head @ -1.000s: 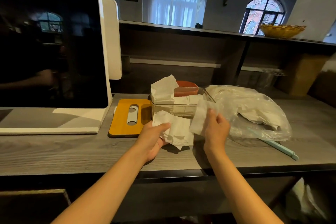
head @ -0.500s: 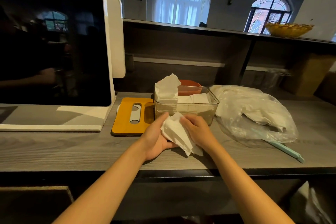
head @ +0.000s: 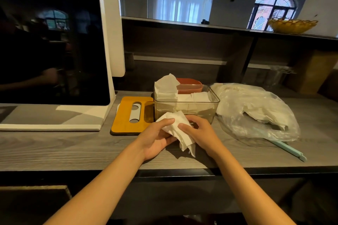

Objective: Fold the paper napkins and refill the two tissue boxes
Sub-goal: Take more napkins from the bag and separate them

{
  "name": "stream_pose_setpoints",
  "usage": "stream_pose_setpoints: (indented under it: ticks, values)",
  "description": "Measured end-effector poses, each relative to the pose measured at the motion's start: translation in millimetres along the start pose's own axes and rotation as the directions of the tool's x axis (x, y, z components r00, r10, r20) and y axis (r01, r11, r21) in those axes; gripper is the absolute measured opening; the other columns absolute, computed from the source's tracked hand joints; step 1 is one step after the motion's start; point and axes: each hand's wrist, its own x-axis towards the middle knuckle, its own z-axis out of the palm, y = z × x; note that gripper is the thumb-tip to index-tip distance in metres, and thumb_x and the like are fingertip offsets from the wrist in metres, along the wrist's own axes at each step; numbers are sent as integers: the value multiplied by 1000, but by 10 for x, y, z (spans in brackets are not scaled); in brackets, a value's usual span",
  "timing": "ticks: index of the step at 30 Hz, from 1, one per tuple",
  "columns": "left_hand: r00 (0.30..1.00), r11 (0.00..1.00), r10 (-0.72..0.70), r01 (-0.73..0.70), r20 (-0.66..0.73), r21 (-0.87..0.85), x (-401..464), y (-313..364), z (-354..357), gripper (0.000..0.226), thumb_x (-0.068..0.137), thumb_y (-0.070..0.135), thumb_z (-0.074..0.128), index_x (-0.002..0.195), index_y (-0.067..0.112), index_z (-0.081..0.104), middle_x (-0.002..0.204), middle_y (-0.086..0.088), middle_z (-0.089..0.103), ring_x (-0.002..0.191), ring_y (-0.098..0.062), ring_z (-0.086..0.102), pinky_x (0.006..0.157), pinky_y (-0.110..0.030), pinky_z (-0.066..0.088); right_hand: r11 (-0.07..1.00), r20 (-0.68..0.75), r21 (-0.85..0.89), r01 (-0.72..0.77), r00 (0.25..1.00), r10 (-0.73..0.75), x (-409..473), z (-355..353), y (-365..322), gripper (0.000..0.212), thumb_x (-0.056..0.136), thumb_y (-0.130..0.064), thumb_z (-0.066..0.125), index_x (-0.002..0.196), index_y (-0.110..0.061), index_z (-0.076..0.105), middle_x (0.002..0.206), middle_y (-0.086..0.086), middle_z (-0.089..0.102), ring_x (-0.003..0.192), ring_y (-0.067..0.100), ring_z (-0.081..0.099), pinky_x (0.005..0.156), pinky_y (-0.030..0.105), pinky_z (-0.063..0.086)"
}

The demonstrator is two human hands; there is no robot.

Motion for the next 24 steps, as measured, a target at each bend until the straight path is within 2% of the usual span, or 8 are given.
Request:
stream_pose_setpoints:
  ticks: [2,4,7,9,13,18,21,24]
  values:
    - [1000,1000,15,-15,22,7,-13,-12,8,41,78,12,67,119,10,62,99,-13,76,93,-23,73,86,-37,55,996,-53,82,-25,998,29,11,7,18,22,91,-25,71,112,-30,68,107,-11,71,100,7,65,84,27,54]
    - [999,992,42,-45,32,118,-15,-43,38,36,83,14,65,119,9,63,104,-13,75,98,-23,72,89,-36,56,980,-71,186,-68,994,82,17,6,28,27,89,-22,73,115,-25,68,107,-6,72,100,12,68,80,26,56]
    - [996,962,91,-88,1,259,-28,-87,88,42,86,21,66,126,10,61,117,-15,72,108,-26,69,94,-40,55,933,-22,340,-120,991,135,7,15,28,30,88,-17,73,118,-18,68,107,1,75,98,19,72,81,31,59]
    - [994,949,105,-94,-22,302,-28,-111,111,36,94,22,61,129,13,60,118,-14,72,110,-27,68,95,-43,55,917,-8,380,-121,991,134,-5,17,9,28,89,-14,72,117,-17,68,106,3,75,96,20,73,79,32,59]
    - [994,965,102,-90,-38,248,-17,-137,144,29,105,26,46,128,17,61,119,-8,73,114,-25,68,102,-46,51,904,-118,419,-86,982,149,-5,-5,-3,17,89,-12,71,106,-16,71,98,4,77,91,23,73,77,34,59]
    - [996,998,9,-3,-91,68,31,-95,97,36,107,34,39,135,20,57,126,-9,70,117,-30,65,94,-45,52,924,-293,379,-50,941,171,-14,-58,13,4,90,-14,70,89,-14,74,82,3,76,76,16,72,66,31,57]
    - [990,999,-48,45,-135,-21,73,-80,58,41,108,33,39,139,13,56,126,-14,69,113,-32,66,89,-44,52,903,-325,428,-19,930,173,-12,-103,11,5,90,-17,70,92,-15,75,86,7,75,79,20,70,71,35,55]
    - [992,999,-47,45,-119,-18,66,-72,53,37,107,31,41,135,13,59,124,-14,70,112,-32,66,88,-44,52,858,-307,514,1,934,183,-7,-120,-18,10,92,-15,68,101,-14,72,90,2,75,84,20,72,74,38,60]
